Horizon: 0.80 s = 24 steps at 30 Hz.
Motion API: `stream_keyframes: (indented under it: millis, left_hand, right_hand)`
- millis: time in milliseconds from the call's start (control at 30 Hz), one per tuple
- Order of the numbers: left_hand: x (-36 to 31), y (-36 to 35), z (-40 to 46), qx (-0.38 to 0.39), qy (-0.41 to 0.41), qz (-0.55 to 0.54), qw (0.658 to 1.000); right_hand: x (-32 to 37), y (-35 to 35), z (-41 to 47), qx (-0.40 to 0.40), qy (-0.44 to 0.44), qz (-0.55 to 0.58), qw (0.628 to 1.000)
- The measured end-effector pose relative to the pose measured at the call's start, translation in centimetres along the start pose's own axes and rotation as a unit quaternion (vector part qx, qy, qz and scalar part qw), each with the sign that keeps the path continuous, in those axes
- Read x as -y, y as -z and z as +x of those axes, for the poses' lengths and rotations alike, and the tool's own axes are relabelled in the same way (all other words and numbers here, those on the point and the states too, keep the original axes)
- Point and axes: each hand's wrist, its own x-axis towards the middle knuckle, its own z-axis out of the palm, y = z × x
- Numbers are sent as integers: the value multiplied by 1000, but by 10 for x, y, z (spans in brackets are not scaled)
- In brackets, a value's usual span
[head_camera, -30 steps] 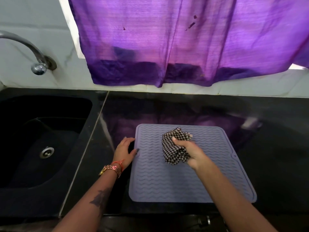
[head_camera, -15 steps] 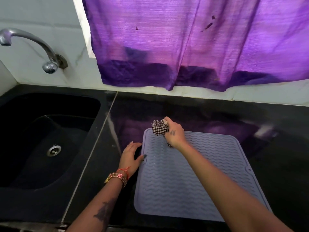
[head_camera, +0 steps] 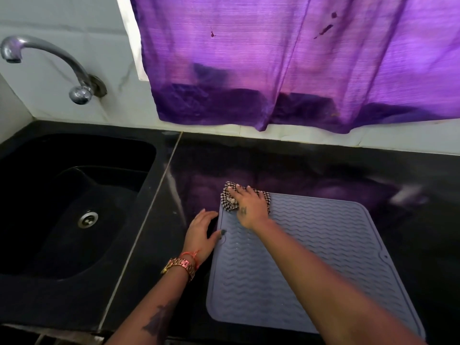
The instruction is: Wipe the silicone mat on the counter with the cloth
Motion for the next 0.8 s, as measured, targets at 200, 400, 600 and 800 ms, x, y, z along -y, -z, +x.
stream_keyframes:
  millis: [200,400,600,800]
  left_hand:
    - [0,0,0,4,1,-3,1000]
    - [-2,4,-2,17,-2,2,1000]
    - [0,-2,1,7,-10,7,1000]
    - [-2,2,-1,21,-10,4,1000]
  right_hand:
    - [-2,7,5,74,-27,52,996]
    - [-2,24,-3,22,-40,163,986]
    - [9,-16,-55,5,-24,68,997]
    - [6,-8,-37,70,-32,80,994]
